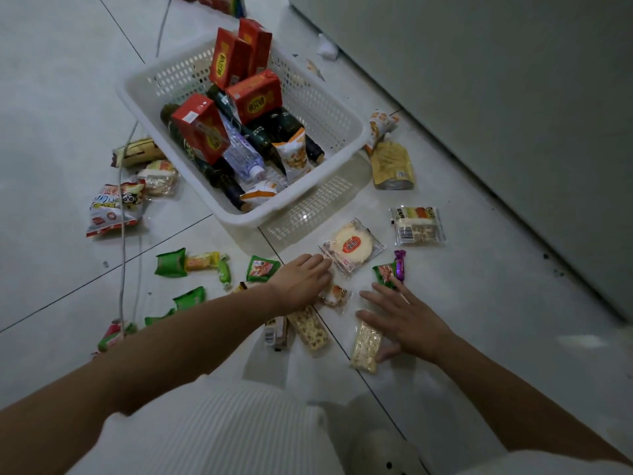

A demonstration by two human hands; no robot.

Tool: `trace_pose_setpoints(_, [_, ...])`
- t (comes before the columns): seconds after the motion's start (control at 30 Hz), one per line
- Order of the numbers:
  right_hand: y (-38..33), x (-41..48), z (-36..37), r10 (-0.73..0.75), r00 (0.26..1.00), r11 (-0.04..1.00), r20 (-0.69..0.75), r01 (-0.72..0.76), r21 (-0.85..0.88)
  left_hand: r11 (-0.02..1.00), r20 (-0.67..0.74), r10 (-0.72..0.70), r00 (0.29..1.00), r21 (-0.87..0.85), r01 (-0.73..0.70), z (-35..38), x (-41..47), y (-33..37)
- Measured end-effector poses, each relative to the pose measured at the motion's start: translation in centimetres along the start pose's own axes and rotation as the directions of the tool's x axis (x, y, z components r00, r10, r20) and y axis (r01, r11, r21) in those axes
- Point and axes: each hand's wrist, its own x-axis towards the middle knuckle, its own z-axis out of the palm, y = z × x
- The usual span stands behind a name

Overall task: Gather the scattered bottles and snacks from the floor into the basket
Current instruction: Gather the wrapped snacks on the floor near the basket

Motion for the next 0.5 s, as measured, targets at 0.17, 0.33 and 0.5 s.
trace_pose_setpoints(0.17, [0.4,-0.7,-0.1,-0.118,0.988,0.989,-0.099,0.108,-0.097,0.981,-0.064,-0.109,0.992,-0.168,0.097,0.4,-0.3,-0.6])
trace_pose_setpoints(0.33, [-0.1,-0.3,-0.1,-0.197,0.948,0.971,-0.252,0.152,-0.187,0.981,-0.155,-0.107,0.982,-0.177,0.079,0.1,-1.6,-1.7])
trace_pose_setpoints(0.5, [1.4,1.0,-3.5,0.16,0.875,0.982,-0.456,-0.187,-0.012,0.998,-0.402,0.048,0.915,-0.026,-0.064,-3.1,-3.6,-5.3])
